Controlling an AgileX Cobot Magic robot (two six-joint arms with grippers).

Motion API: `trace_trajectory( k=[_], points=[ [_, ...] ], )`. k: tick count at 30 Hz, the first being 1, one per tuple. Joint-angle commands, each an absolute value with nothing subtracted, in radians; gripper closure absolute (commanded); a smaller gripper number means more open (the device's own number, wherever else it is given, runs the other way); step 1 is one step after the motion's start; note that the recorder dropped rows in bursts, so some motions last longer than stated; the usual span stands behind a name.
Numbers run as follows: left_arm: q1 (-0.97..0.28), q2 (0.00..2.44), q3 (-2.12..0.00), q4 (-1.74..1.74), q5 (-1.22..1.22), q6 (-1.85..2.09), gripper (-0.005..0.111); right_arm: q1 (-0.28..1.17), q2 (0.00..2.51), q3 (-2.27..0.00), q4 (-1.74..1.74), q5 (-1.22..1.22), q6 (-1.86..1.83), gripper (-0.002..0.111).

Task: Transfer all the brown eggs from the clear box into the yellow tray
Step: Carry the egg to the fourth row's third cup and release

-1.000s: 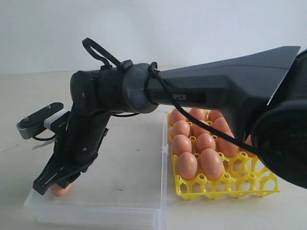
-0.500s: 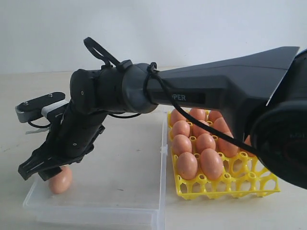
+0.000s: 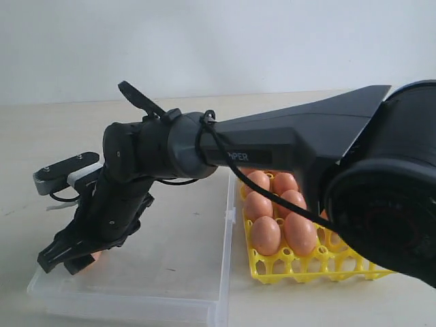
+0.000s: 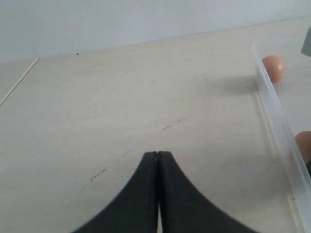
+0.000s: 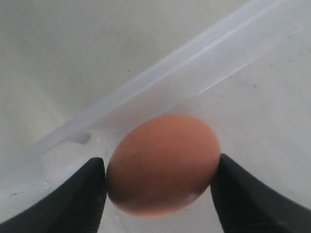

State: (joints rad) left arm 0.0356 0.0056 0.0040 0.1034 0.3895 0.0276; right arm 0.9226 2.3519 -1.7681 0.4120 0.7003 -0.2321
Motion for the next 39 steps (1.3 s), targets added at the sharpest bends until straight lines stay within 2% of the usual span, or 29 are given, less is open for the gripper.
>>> trace_trajectory(
  k=[1, 4, 8, 19, 28, 39],
  points=[
    [0.03, 0.0, 0.0, 0.101, 0.38, 0.023, 0.107, 0.924, 2.346, -1.774, 0.404, 0.692, -0.232, 0.066],
    [0.03, 0.0, 0.0, 0.101, 0.38, 0.023, 0.107, 0.924, 2.317, -1.761, 0.365, 0.685, -0.232, 0.108],
    [0.03, 0.0, 0.0, 0.101, 0.38, 0.023, 0.107, 0.924, 2.198, -1.624, 0.314, 0.514, -0.221, 0.108],
    [0.03, 0.0, 0.0, 0.101, 0.38, 0.023, 0.107, 0.856, 1.756, -0.798, 0.299, -0.292, -0.316, 0.108],
    [0.03, 0.0, 0.0, 0.101, 0.38, 0.023, 0.107, 0.753, 1.533, -0.454, 0.601, -0.434, -0.668, 0.108],
    [0.03, 0.0, 0.0, 0.101, 0.38, 0.023, 0.107, 0.73, 1.5, -0.312, 0.891, -0.596, -0.79, 0.108]
  ],
)
